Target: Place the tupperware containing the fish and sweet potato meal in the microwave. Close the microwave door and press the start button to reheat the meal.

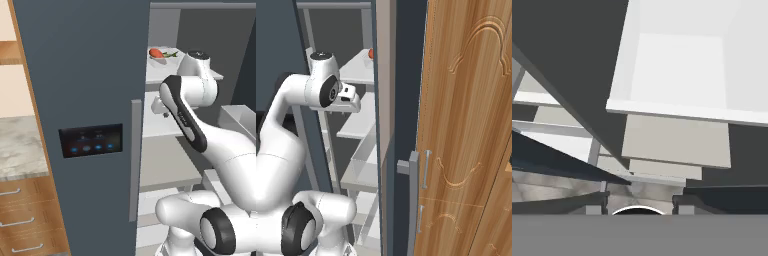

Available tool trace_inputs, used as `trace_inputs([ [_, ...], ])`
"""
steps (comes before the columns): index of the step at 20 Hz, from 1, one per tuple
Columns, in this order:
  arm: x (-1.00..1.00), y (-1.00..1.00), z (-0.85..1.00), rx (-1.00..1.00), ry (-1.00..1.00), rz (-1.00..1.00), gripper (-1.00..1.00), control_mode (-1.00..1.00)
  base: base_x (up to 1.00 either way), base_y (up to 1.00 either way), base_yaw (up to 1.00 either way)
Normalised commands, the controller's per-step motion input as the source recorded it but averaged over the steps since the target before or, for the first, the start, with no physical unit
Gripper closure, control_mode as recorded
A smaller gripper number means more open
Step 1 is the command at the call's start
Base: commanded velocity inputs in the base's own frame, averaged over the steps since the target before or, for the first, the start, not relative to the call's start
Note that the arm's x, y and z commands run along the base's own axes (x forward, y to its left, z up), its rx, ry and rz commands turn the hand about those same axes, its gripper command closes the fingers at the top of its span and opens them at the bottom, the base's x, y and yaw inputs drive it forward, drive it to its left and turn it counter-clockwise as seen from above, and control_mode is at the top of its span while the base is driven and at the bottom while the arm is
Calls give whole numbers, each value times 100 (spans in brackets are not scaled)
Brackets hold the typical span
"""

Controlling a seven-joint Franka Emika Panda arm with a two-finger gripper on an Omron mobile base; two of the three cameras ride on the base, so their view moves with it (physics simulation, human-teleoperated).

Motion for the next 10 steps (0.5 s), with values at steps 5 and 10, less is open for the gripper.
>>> trace_inputs([
  [5,-3,-1,1,0,-18,-1,-100,-100,0,0,0],
  [10,-8,0,26,0,-31,-3,-100,-100,0,0,0],
])
